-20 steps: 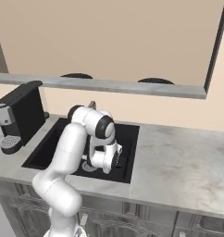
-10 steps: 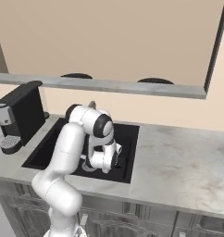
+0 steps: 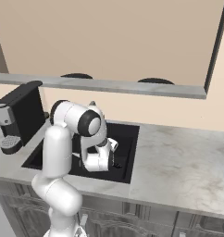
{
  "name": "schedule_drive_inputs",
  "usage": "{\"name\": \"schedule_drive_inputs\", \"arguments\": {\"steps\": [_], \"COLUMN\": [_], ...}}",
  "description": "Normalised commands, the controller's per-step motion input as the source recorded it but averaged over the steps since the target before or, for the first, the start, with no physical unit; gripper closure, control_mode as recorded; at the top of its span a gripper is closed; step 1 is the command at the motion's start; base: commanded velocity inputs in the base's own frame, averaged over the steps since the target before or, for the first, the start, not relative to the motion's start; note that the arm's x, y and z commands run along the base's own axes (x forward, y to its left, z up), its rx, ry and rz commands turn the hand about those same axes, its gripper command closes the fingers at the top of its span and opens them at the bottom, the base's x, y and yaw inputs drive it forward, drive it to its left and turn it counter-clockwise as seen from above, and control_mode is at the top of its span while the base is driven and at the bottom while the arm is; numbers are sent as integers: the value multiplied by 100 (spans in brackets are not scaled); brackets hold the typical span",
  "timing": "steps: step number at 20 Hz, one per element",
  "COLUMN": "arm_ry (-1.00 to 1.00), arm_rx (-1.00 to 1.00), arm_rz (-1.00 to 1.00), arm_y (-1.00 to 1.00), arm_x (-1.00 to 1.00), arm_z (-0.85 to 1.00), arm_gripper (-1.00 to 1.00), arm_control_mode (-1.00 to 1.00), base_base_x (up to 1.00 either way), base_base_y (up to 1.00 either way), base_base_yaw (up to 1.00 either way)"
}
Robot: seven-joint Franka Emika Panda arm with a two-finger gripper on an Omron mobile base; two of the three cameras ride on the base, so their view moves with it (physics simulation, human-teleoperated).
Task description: Move the cutting board and knife to the sink. Then move spray from the cabinet to the counter.
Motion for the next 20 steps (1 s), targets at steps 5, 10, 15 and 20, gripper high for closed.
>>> {"name": "schedule_drive_inputs", "arguments": {"steps": [5, 10, 15, 20], "arm_ry": [-21, -6, 2, 17], "arm_rx": [0, 2, 3, 6], "arm_rz": [0, -8, -12, -15], "arm_y": [0, -19, -30, -36], "arm_x": [-27, -26, -25, -2], "arm_z": [96, 100, 100, 100], "arm_gripper": [-100, -100, -100, -100], "arm_control_mode": [-100, -100, -100, -100], "base_base_x": [0, 0, 0, 0], "base_base_y": [0, 0, 0, 0], "base_base_yaw": [0, 0, 0, 0]}}
